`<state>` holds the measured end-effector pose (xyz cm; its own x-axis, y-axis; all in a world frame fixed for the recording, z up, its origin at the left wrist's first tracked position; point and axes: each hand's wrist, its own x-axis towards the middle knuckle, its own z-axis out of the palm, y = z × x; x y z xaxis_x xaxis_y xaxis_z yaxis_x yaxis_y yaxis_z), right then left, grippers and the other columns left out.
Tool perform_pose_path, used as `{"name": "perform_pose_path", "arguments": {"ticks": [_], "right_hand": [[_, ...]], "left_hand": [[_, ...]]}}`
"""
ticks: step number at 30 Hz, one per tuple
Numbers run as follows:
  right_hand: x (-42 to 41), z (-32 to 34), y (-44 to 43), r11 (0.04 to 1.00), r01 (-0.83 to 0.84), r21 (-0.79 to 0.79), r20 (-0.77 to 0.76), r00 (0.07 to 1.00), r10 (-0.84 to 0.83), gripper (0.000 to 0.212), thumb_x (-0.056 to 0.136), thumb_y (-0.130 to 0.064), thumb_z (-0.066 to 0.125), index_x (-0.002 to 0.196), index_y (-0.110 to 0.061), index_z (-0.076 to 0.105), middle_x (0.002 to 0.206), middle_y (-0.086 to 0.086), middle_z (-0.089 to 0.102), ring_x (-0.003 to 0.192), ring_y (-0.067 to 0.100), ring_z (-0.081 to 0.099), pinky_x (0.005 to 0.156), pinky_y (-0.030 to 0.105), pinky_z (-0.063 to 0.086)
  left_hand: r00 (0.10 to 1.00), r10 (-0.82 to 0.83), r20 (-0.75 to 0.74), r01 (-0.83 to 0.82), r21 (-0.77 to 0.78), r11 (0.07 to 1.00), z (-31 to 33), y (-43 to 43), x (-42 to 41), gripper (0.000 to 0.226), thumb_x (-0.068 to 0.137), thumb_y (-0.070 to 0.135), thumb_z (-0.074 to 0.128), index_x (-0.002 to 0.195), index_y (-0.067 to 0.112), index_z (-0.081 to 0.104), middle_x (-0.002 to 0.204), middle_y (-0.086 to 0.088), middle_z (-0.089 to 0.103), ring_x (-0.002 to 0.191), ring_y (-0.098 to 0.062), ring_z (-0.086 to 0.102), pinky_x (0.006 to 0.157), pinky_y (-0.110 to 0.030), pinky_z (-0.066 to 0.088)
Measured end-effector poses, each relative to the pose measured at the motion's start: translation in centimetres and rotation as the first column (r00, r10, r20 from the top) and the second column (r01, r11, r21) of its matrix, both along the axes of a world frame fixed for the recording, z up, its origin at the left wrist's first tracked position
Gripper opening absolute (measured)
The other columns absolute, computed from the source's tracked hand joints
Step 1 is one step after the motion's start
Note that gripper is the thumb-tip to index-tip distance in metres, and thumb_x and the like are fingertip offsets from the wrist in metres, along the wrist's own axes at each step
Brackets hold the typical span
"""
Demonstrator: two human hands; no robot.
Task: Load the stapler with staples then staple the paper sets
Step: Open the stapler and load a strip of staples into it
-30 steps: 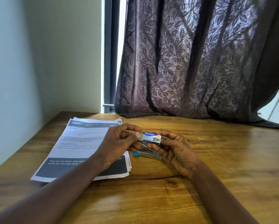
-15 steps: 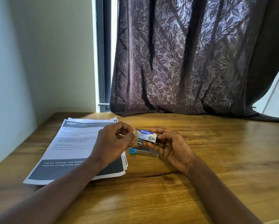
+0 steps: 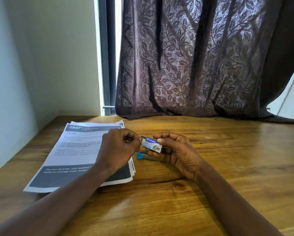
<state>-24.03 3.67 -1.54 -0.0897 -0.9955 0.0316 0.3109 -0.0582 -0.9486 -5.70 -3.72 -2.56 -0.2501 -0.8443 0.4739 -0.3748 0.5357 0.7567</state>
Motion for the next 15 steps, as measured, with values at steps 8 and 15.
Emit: {"name": "perform_pose_path", "arguments": {"ticks": [8,15], "right_hand": [[0.27,0.27,-0.02,0.999,-0.035,0.021,0.077,0.996,0.033,0.027,0.095,0.003,0.056,0.119,0.003,0.066,0.108,0.032,0.071,0.085,0.038,0.075,0.065,0.033,0.063],[0.2,-0.25,-0.19,0.999,0.028,-0.027,0.068,0.997,-0.026,0.018,0.093,0.004,0.061,0.109,0.005,0.069,0.107,0.023,0.075,0.097,0.037,0.074,0.07,0.036,0.064]], "left_hand": [[0.995,0.097,0.01,-0.093,-0.213,0.973,0.45,1.0,-0.31,0.005,0.088,0.025,0.078,0.086,0.02,0.076,0.069,0.017,0.07,0.067,0.013,0.067,0.059,-0.001,0.044],[0.986,0.118,0.121,-0.085,-0.249,0.965,0.58,0.38,-0.09,0.008,0.088,0.032,0.077,0.09,0.024,0.078,0.085,0.012,0.078,0.069,0.0,0.07,0.054,-0.008,0.047]]}}
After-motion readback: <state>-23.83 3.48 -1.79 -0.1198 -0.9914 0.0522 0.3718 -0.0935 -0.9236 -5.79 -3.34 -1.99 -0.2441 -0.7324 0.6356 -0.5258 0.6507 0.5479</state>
